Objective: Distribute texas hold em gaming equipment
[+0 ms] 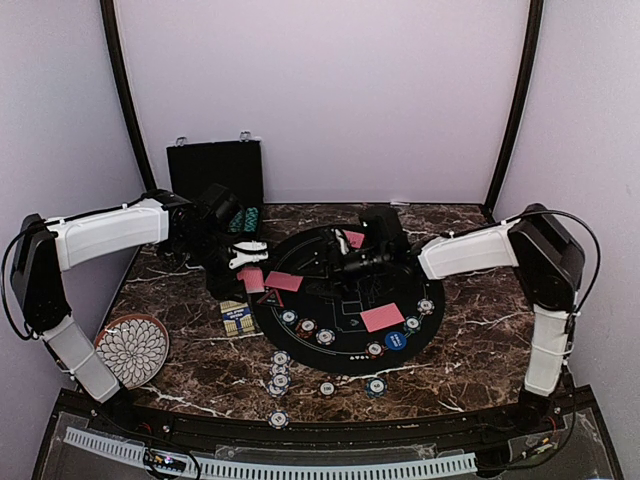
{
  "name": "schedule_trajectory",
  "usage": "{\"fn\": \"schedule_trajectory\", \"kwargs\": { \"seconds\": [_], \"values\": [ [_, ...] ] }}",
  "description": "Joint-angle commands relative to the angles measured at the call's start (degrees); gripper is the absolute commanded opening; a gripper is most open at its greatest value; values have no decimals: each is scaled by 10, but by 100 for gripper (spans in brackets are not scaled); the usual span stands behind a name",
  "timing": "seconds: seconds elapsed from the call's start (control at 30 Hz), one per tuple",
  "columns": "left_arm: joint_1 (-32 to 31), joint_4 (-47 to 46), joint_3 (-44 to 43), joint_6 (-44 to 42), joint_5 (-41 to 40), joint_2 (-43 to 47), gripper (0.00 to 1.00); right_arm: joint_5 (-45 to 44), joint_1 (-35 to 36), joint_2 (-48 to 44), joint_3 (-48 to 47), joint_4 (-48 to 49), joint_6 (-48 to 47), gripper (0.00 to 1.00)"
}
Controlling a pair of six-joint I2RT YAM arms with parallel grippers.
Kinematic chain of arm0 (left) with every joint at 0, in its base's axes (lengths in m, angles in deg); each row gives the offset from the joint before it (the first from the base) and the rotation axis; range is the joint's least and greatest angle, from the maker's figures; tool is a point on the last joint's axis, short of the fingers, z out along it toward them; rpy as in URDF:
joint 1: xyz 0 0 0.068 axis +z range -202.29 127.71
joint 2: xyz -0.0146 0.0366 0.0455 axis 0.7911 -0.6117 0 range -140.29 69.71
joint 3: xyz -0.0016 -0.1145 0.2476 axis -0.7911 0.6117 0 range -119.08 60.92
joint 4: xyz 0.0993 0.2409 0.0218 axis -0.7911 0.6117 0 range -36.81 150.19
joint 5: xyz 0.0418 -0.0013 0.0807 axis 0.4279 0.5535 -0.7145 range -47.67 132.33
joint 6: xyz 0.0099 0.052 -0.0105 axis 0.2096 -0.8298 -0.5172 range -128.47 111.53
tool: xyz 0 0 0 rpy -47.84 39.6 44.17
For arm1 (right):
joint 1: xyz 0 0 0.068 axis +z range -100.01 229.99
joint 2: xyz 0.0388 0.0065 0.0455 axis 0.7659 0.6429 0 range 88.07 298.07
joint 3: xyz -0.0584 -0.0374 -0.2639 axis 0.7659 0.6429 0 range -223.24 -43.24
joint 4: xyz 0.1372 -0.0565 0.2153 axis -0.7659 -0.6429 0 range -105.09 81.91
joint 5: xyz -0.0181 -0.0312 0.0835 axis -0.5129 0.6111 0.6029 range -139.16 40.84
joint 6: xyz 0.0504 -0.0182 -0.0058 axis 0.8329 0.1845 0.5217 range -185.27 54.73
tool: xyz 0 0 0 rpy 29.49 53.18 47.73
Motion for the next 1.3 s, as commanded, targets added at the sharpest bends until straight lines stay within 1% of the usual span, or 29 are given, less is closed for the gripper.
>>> {"fn": "schedule_trajectory", "kwargs": {
  "seconds": [0.0, 0.13, 0.47, 0.93, 1.13, 1.27],
  "values": [
    [0, 9, -15, 6, 13, 16, 0, 26, 22, 47, -41, 144, 100, 83],
    [0, 11, -19, 9, 17, 17, 0, 34, 36, 91, -58, 208, 147, 82],
    [0, 14, -28, 12, 24, 13, 0, 42, 52, 131, -84, 249, 179, 80],
    [0, 15, -35, 14, 26, 11, 0, 61, 71, 200, -183, 239, 195, 78],
    [0, 15, -37, 14, 27, 8, 0, 69, 79, 228, -230, 220, 195, 78],
    [0, 16, -40, 15, 26, 8, 0, 75, 82, 245, -245, 219, 201, 77]
  ]
}}
